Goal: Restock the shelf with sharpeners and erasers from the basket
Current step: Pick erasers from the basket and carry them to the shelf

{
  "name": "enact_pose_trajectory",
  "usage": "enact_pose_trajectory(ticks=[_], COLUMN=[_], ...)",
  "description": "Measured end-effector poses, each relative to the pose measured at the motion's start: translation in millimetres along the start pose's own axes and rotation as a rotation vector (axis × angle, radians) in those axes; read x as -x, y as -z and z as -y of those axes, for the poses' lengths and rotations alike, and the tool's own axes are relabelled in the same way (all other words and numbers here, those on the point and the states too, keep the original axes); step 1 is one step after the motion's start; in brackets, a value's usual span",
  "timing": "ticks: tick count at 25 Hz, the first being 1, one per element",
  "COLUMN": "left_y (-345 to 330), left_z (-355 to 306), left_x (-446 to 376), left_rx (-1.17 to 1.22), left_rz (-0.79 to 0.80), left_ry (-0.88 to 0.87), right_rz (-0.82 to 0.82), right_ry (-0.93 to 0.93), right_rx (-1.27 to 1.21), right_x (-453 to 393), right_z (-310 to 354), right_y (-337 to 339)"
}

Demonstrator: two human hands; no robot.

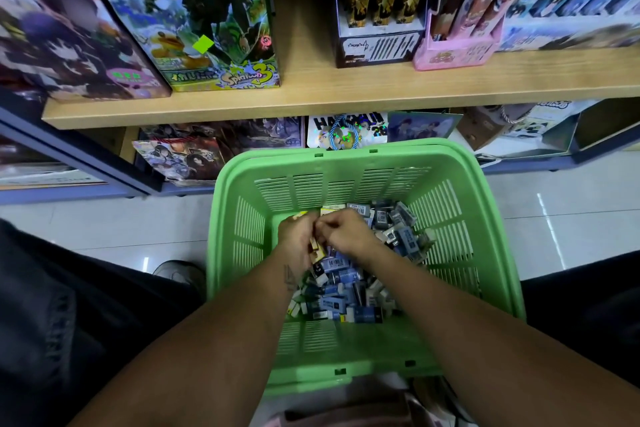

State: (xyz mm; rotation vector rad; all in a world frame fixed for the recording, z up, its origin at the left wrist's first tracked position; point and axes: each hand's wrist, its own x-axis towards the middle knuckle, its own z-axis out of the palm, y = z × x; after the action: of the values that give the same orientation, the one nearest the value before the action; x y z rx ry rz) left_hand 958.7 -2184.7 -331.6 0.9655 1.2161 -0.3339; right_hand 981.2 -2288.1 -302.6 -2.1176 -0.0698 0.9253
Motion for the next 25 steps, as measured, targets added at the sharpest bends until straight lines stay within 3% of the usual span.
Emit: enact_pose_trajectory(ticks=[4,11,15,20,23,25], left_y=[16.3,16.9,20.8,29.3,34.7,32.6], left_z=[-5.8,-2.1,-4.5,-15.7,-18.7,-12.9], left_x=[-10.2,-12.4,-17.9,-9.5,3.6,7.9], left_rx=[-0.251,-0.261,-0.152,-0.014,-0.114,-0.255], left_rz=[-0.229,-0.158,-0.059,0.062,0.073,-0.013], left_ry=[-0.01,-0.033,0.04,0.014,0.038,0.014], right_rz=[-0.274,-0.169,-0.107,0.032,0.236,0.283], right_ry=[0.144,0.109,0.077,0.047,-0.059,-0.118], right_rx=[0.652,0.912,0.736,0.165,-0.052,0.01], right_x=[-8.0,-27.4,-30.7,-18.9,-11.1,-8.4], right_z=[-11.5,-28.2,-28.7,-5.3,-4.6,-6.4], right_y=[11.1,-0.8,-4.0,-18.0,-20.0,-11.9])
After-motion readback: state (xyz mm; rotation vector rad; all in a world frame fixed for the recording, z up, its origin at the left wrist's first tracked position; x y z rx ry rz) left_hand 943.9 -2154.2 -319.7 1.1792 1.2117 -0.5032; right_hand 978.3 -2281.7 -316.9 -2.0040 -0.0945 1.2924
